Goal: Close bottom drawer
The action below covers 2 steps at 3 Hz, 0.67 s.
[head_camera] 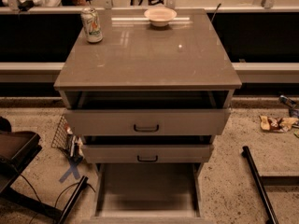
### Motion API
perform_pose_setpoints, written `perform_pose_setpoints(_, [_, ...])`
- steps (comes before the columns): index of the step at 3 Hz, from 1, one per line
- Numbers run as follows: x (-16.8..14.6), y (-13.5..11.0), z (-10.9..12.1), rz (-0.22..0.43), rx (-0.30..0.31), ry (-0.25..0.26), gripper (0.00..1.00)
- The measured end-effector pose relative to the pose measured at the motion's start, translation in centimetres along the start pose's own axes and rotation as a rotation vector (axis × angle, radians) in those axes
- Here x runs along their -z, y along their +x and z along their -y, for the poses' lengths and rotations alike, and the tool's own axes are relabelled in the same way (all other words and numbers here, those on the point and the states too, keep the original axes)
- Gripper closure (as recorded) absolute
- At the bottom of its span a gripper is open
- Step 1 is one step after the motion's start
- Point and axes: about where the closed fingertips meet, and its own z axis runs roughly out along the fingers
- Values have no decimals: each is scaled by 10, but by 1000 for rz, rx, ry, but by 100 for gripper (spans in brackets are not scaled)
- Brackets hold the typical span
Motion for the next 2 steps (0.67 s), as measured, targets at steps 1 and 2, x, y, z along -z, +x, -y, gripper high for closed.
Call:
perform_pose_setpoints(1, [-1,-1,-1,1,0,-3,92])
perform_pose_setpoints(2, [-1,-1,-2,2,0,-4,100])
